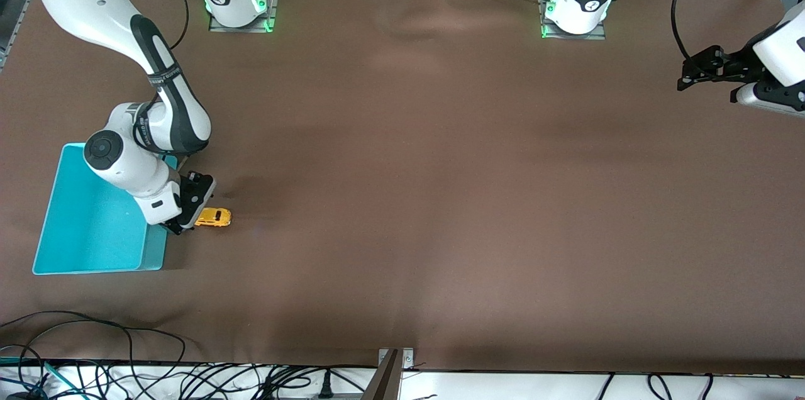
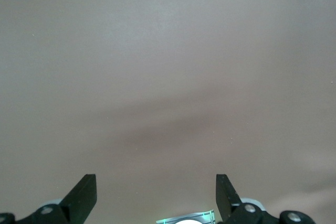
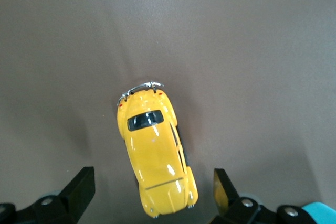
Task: Wind up and store yellow beetle car
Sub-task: 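Close the right gripper on the yellow car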
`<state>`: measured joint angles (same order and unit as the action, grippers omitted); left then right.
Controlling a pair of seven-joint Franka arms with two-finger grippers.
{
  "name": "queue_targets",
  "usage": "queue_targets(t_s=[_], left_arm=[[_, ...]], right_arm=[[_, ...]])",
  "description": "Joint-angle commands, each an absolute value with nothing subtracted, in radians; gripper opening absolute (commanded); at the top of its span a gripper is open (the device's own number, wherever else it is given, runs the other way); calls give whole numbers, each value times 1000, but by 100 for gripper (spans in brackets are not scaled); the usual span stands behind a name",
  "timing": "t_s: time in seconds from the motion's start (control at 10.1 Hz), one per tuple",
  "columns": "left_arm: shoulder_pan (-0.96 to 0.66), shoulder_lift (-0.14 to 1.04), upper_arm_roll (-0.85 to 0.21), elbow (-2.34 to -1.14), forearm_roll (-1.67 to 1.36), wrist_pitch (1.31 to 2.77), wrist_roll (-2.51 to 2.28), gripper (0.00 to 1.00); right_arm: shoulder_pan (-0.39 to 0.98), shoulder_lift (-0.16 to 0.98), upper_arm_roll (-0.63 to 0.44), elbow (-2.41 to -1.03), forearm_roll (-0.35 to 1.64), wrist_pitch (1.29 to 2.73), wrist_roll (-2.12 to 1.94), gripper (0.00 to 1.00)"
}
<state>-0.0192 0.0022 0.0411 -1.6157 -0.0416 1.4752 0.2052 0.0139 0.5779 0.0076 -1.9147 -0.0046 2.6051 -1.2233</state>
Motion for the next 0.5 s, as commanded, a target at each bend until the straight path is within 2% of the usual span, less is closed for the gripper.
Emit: queue_targets(t_s=[0.0, 0.2, 0.3, 0.4], left_arm=[[-20, 20, 55, -1574, -37, 1470, 221, 100], [-24, 24, 55, -1546, -37, 1477, 219, 100], [-23, 26, 55, -1545, -32, 1479, 219, 100], [-23, 37, 55, -1545, -32, 1480, 218, 100]], right_arm=[[3, 609, 28, -1884, 0, 2620, -1244, 100], [3, 611, 29, -1884, 0, 2620, -1244, 78], [3, 617, 29, -1882, 0, 2622, -1244, 72], [3, 620, 29, -1881, 0, 2626, -1244, 48]])
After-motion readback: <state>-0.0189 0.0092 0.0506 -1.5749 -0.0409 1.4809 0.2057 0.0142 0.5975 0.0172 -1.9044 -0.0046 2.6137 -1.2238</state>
